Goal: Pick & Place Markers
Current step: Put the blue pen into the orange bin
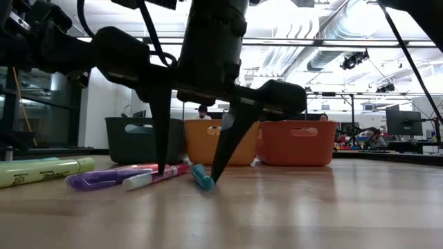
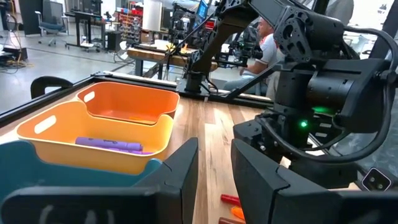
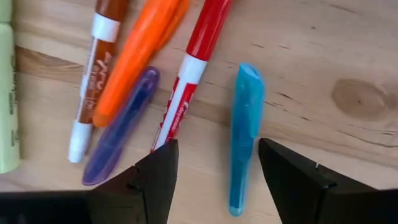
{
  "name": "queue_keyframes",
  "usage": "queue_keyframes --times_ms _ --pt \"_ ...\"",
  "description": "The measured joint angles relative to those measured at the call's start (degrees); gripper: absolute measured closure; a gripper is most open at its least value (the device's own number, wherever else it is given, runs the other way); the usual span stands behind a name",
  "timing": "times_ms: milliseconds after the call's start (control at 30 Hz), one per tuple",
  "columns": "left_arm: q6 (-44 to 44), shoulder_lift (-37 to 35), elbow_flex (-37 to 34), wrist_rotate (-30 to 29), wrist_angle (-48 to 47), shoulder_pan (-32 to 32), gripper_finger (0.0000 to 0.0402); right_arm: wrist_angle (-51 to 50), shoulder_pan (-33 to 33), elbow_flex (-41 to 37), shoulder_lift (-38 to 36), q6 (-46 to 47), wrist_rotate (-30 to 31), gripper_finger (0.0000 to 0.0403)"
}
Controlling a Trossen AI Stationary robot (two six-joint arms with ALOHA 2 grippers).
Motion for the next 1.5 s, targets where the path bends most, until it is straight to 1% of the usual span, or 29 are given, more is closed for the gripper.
queue_keyframes --times_ms 233,433,567,700,900,1133,1300,1500 --pt "0.0 0.0 0.0 0.0 0.0 0.0 0.0308 -4.4 0.3 0.0 0.0 -2.4 -2.4 0.0187" --pt "0.0 0.0 0.0 0.0 0.0 0.0 0.0308 -7.0 0.5 0.0 0.1 -5.4 -2.5 0.0187" --pt "0.0 0.0 0.0 0.0 0.0 0.0 0.0308 -7.1 0.5 0.0 0.5 -5.8 -2.3 0.0187" --pt "0.0 0.0 0.0 0.0 0.0 0.0 0.0308 -5.2 0.5 0.1 1.7 -6.8 -4.4 0.0191" --pt "0.0 0.0 0.0 0.0 0.0 0.0 0.0308 -4.3 0.5 0.1 3.3 -8.5 -5.0 0.0227" --pt "0.0 0.0 0.0 0.0 0.0 0.0 0.0308 -5.4 0.6 0.0 3.3 -9.8 -2.4 0.0285" --pt "0.0 0.0 0.0 0.0 0.0 0.0 0.0308 -5.5 0.6 0.0 3.3 -10.9 -1.1 0.0317" --pt "0.0 0.0 0.0 0.0 0.0 0.0 0.0308 -5.5 0.5 -0.1 3.3 -18.0 -1.0 0.0345"
